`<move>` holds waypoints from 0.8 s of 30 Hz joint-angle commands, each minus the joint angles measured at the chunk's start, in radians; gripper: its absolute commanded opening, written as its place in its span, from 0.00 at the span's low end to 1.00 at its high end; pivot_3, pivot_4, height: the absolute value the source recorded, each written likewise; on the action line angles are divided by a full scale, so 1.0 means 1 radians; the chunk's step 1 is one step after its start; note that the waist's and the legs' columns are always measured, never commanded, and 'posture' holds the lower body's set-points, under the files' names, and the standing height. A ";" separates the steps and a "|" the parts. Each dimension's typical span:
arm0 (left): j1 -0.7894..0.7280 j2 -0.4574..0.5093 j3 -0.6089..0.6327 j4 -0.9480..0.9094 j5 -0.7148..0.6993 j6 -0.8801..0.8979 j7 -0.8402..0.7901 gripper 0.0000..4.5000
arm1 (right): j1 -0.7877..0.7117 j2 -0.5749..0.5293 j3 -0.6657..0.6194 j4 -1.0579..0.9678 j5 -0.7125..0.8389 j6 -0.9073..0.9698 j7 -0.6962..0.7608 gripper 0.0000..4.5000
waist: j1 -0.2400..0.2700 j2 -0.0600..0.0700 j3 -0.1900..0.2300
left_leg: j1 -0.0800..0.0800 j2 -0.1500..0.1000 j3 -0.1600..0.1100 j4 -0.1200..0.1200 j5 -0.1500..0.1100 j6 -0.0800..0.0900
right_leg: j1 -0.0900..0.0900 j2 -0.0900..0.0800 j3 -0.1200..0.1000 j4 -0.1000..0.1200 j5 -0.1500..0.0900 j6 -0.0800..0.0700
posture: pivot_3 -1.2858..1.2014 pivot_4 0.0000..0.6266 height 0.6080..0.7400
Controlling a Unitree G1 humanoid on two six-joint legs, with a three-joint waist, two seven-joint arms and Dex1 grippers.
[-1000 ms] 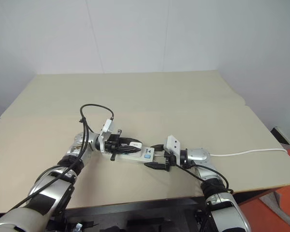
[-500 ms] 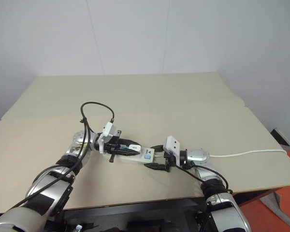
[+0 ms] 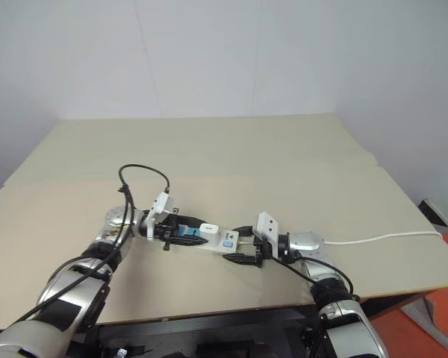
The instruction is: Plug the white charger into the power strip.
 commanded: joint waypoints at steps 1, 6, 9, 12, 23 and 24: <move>0.022 -0.013 0.012 0.015 0.024 -0.007 -0.002 0.80 | 0.007 0.004 0.022 -0.008 -0.011 -0.006 0.020 0.76 | 0.002 0.000 0.000 | 0.000 0.000 0.000 0.000 0.000 0.000 | 0.000 -0.001 0.000 0.000 0.000 0.000 | 0.52 0.24 1.00; 0.024 -0.009 0.013 0.004 0.023 -0.012 -0.002 0.99 | 0.001 0.006 0.020 0.000 -0.014 -0.007 0.022 0.76 | 0.003 0.000 0.000 | 0.000 0.000 0.000 0.000 0.000 0.000 | 0.000 -0.001 -0.001 0.000 0.000 0.000 | 0.52 0.24 1.00; 0.026 0.006 -0.008 -0.023 0.005 0.002 -0.002 0.99 | -0.002 0.007 0.020 0.003 -0.014 -0.008 0.024 0.76 | 0.002 0.000 0.000 | 0.000 0.000 0.000 0.000 0.000 0.000 | 0.000 -0.001 0.000 0.000 0.000 0.000 | 0.52 0.24 1.00; 0.020 0.016 -0.016 -0.035 0.003 -0.008 -0.002 0.99 | -0.004 0.005 0.020 0.004 -0.011 -0.002 0.032 0.76 | 0.002 0.000 0.000 | -0.001 0.000 0.000 0.000 0.000 0.000 | 0.000 -0.001 0.000 0.000 0.000 0.000 | 0.52 0.24 1.00; 0.000 0.074 0.015 -0.120 -0.098 0.038 -0.002 1.00 | -0.019 -0.002 -0.014 -0.011 0.024 0.034 0.043 1.00 | 0.004 -0.001 0.002 | -0.006 0.000 -0.001 0.000 0.000 0.000 | -0.004 -0.001 -0.001 0.001 0.000 0.000 | 0.52 0.24 1.00; 0.005 0.089 0.016 -0.143 -0.118 0.044 -0.002 1.00 | -0.014 -0.009 -0.018 -0.024 0.030 0.034 0.049 1.00 | 0.005 -0.001 0.002 | -0.006 0.000 -0.001 0.000 0.000 0.000 | -0.005 -0.001 -0.001 0.001 0.000 0.000 | 0.52 0.24 1.00</move>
